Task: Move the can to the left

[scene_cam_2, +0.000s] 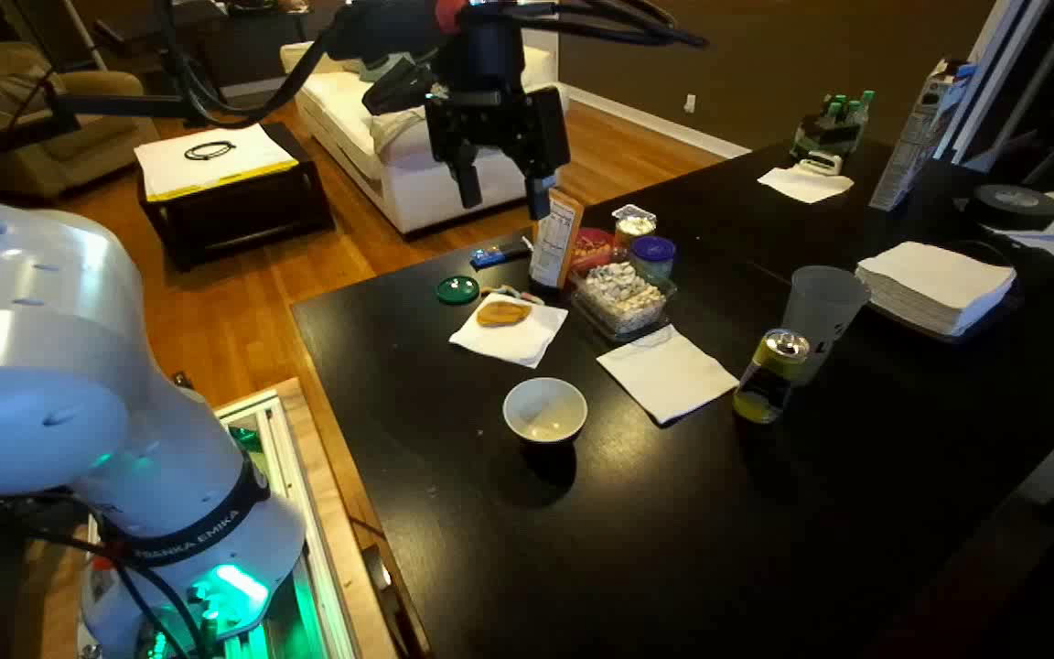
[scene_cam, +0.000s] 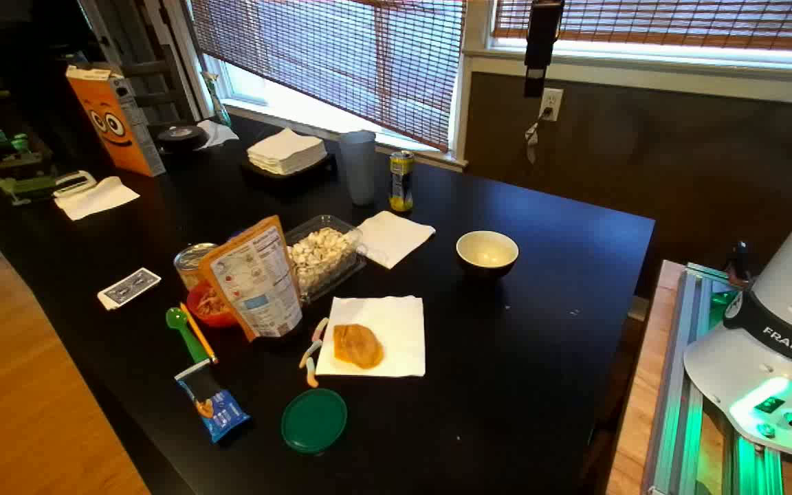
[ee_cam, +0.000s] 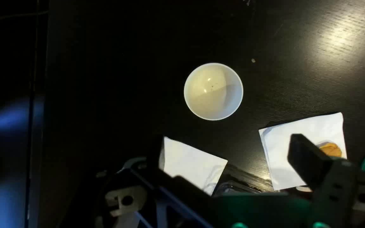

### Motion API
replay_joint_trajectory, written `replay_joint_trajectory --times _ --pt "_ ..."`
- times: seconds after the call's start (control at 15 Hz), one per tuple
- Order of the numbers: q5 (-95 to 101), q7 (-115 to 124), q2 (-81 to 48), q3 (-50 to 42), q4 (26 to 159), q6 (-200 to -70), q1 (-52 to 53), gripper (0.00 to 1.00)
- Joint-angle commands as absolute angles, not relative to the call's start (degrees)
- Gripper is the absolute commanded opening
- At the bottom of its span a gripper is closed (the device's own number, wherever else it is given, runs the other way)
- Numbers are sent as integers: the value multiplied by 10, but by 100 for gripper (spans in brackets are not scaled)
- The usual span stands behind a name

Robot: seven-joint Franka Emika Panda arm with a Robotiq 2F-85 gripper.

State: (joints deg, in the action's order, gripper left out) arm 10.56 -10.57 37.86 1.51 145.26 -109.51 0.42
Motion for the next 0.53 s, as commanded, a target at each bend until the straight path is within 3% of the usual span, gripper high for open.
replay_joint_trajectory --times 0.0,0.47 --pt "110 -102 378 8 1451 -1093 13 100" --pt "109 -133 325 -20 1400 -1110 7 100"
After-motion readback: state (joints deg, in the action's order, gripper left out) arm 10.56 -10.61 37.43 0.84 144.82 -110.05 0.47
